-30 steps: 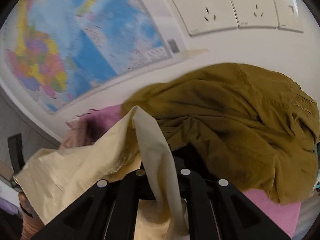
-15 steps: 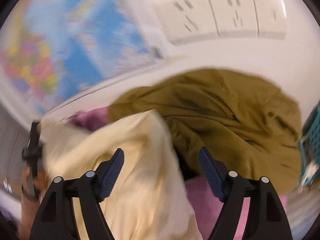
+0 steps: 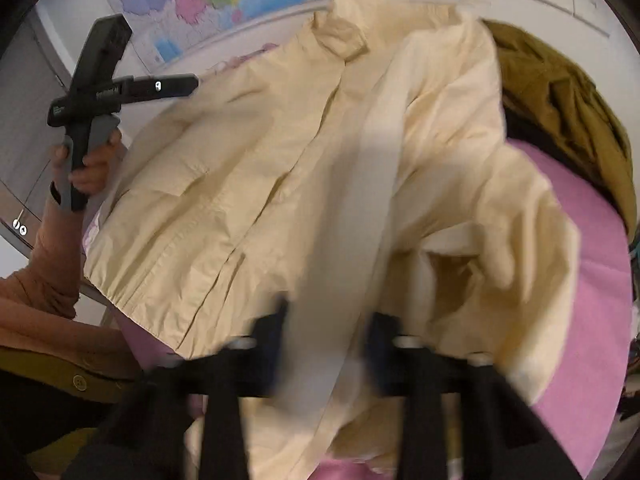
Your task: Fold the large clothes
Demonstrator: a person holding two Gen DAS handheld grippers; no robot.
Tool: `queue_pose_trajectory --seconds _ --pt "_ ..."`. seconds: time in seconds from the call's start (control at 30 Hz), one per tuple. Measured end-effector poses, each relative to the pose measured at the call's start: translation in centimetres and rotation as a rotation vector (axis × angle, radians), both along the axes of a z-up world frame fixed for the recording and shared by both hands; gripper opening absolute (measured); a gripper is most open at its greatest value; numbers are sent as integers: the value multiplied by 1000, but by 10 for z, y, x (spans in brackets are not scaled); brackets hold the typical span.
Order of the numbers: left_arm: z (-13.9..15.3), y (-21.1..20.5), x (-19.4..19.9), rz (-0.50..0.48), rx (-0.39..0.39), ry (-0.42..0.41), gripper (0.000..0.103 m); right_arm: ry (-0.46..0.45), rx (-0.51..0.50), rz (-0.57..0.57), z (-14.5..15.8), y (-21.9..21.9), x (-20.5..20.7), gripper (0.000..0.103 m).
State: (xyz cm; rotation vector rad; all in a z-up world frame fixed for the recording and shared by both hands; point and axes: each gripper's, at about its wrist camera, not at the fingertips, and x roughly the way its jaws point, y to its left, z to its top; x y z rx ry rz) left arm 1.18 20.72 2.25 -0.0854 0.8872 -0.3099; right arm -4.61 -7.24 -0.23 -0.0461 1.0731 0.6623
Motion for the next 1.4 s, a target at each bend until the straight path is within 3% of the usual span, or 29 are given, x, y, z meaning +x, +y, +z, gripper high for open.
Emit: queue_pose_trajectory --seconds 0.07,0.2,0.3,0.37,0.43,0.5,0.57,0.63,0.73,0.83,0.93,1.03,1.17,1.27,1.33,1.4 --pt "1 2 -4 19 4 -5 92 -63 1 -30 28 -11 5 8" --pt "7 23 -20 74 7 -44 92 -234 -100 -113 93 -46 14 7" --pt "17 47 -36 139 34 -80 92 -333 -271 -162 128 -74 36 6" --pt "21 64 -48 185 46 -91 92 -328 -377 -175 125 -94 55 9" --pt "19 76 -57 225 64 -98 94 -263 -422 -200 102 -110 79 13" --pt "8 93 -69 277 73 -76 95 -206 -492 -231 65 -119 97 22" --pt "-4 104 -81 277 46 -42 95 -98 -505 -279 21 -133 110 42" --pt "-14 108 -94 253 18 -24 95 -50 -522 -317 -4 -142 108 45" --pt "-26 106 -119 213 -30 -19 95 -133 -477 -390 8 -142 94 64" --pt "-36 89 -137 176 -20 -23 97 -272 -329 -404 52 -132 60 66" --pt "-46 66 -144 145 -5 -12 97 -341 -76 -203 79 -91 20 74" --pt "-62 47 -142 126 32 26 97 -348 -14 48 69 -24 -10 78" --pt "-73 51 -145 160 -2 38 92 -228 61 338 31 56 -41 78" --pt "-71 61 -154 196 -31 33 74 -209 82 519 14 104 -72 83" --pt "-69 67 -158 223 -30 27 47 -247 54 581 5 127 -91 84" --pt "-68 75 -160 258 -50 35 29 -309 -40 609 -8 152 -102 83"
